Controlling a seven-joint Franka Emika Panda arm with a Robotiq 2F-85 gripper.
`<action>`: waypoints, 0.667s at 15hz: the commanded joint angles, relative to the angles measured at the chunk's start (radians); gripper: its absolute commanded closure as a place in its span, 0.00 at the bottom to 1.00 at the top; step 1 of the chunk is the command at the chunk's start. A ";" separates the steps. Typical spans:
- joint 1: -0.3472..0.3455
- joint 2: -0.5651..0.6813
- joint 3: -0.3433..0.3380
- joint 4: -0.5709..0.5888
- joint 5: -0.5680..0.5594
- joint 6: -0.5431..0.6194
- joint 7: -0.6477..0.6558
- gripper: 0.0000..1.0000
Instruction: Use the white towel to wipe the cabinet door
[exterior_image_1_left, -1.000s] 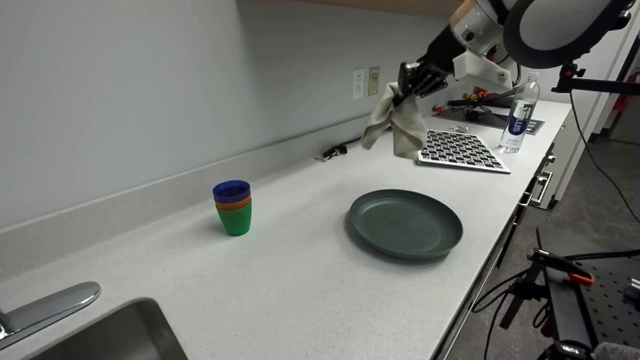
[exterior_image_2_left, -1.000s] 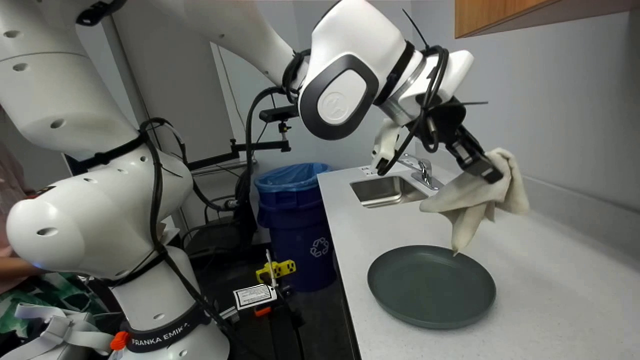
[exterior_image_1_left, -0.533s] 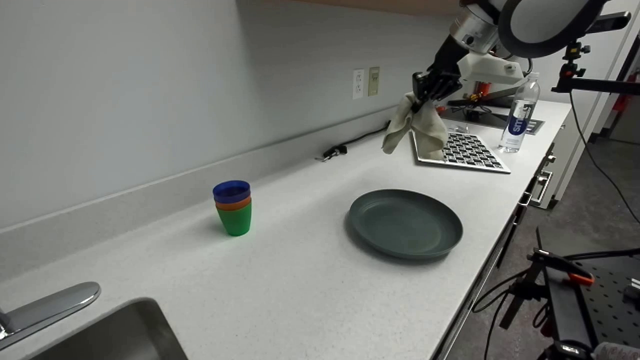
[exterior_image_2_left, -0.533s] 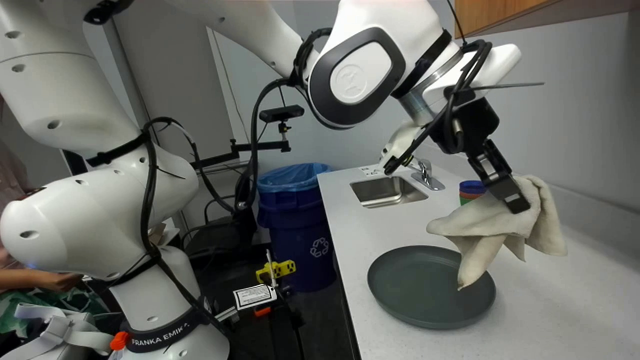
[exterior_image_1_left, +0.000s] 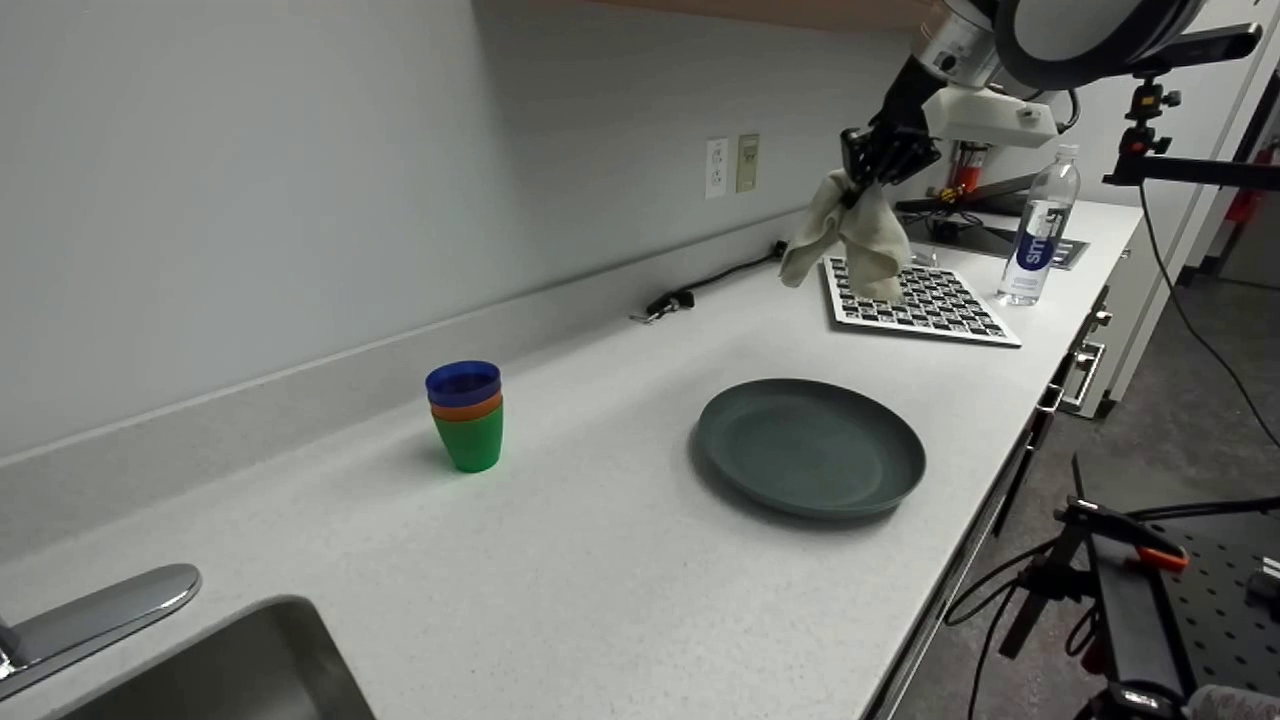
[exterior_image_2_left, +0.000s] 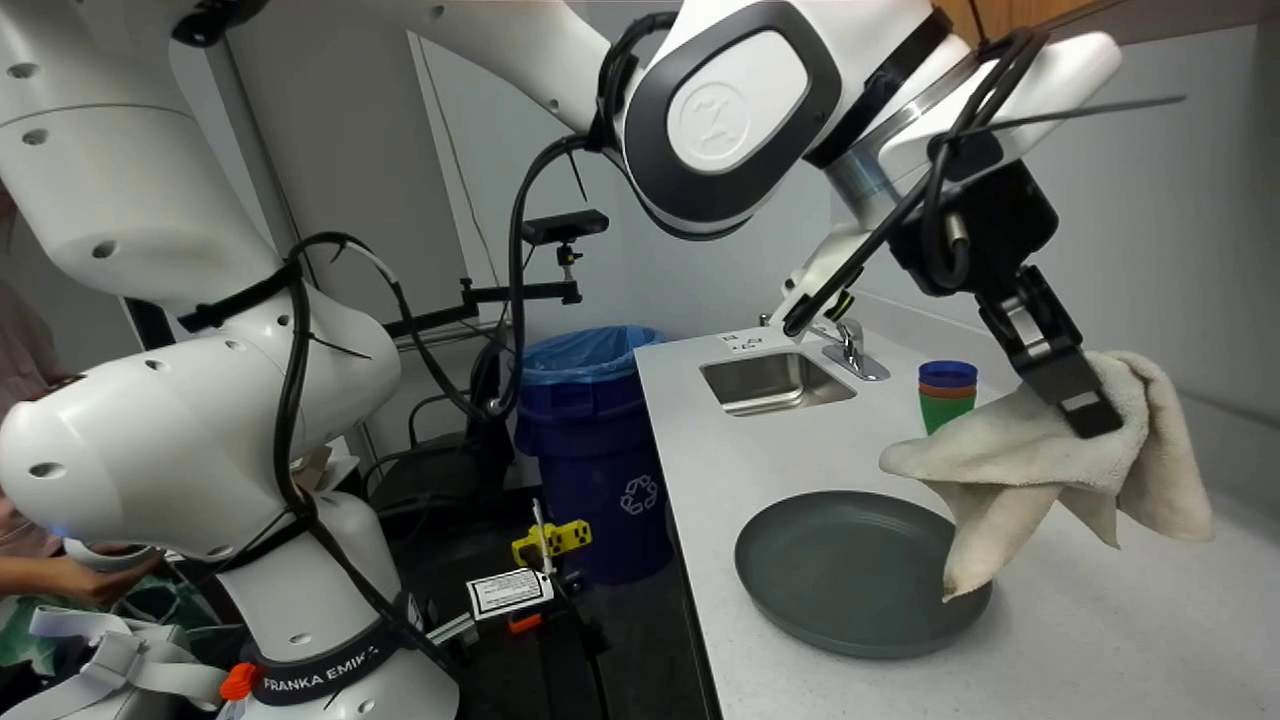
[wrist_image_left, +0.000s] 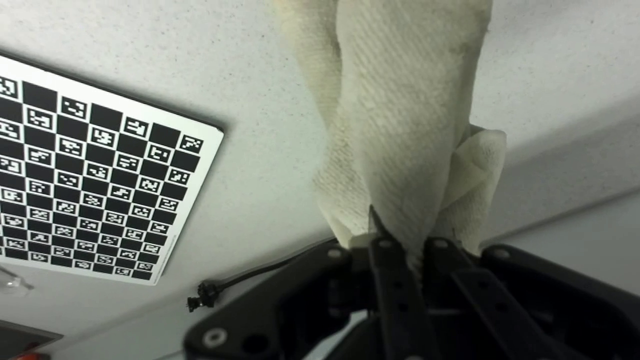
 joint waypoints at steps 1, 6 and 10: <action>-0.013 -0.007 -0.007 0.010 -0.013 -0.054 0.000 0.98; 0.116 -0.008 -0.177 0.001 -0.089 -0.102 0.039 0.66; 0.171 -0.016 -0.241 -0.004 -0.094 -0.128 0.031 0.38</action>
